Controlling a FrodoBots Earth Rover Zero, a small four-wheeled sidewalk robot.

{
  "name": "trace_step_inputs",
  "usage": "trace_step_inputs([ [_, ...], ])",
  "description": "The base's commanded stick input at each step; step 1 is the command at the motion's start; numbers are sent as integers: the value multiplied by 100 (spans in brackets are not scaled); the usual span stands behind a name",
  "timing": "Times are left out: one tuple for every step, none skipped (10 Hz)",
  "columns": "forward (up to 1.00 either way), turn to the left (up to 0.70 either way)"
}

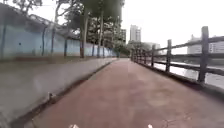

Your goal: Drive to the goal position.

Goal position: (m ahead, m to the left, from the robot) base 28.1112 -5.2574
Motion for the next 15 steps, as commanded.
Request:
trace_step_inputs([
  [100, 0],
  [100, 0],
  [100, 0],
  [100, 0],
  [100, -39],
  [100, -40],
  [100, -40],
  [100, -40],
  [100, -40],
  [100, -40],
  [100, -40],
  [100, -40],
  [100, -14],
  [100, 0],
  [100, 0],
])
